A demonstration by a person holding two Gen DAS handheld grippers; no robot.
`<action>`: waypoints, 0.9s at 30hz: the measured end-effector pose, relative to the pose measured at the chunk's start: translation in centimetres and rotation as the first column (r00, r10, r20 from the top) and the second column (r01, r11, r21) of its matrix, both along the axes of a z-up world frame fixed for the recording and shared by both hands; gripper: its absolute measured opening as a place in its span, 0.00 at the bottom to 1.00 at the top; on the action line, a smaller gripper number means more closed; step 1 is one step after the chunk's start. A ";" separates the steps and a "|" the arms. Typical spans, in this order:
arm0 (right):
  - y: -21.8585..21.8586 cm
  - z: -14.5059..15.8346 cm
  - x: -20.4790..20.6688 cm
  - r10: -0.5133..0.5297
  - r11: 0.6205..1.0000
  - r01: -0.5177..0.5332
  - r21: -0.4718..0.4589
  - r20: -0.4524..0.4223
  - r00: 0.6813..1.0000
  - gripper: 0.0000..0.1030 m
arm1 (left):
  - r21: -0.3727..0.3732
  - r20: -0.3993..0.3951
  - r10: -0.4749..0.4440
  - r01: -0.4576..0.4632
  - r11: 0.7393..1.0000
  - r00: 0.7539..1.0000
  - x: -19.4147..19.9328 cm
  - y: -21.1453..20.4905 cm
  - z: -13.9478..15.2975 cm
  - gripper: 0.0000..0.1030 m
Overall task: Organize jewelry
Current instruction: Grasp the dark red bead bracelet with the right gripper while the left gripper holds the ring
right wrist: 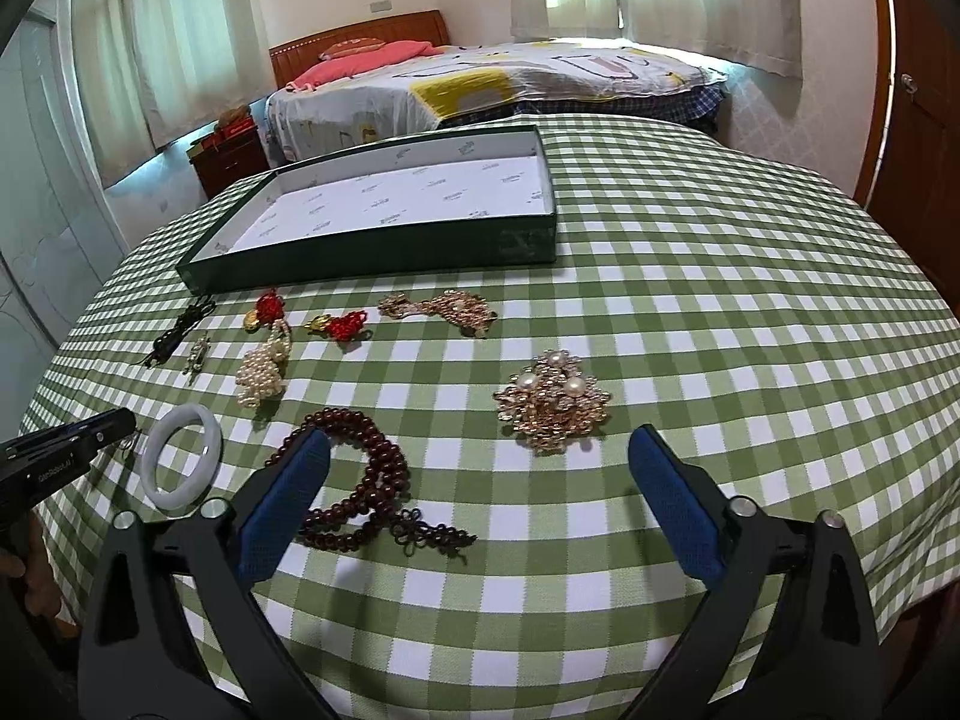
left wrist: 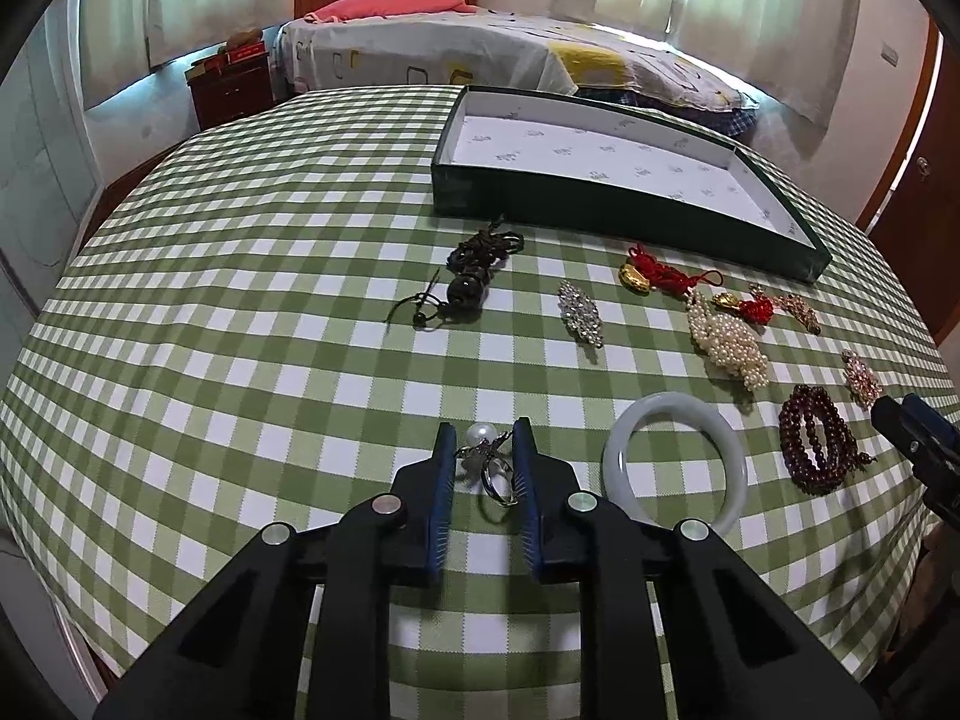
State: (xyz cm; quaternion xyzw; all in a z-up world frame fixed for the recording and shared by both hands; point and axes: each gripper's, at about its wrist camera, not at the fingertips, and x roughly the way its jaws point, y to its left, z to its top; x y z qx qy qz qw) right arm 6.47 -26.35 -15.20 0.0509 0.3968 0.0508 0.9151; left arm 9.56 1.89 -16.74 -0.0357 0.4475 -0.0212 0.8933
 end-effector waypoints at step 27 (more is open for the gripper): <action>6.3 -2.1 1.4 0.159 0.981 -0.166 -0.099 -0.069 0.985 0.87 | 0.022 0.018 0.049 -0.049 0.999 0.999 0.3 2.0 0.4 0.20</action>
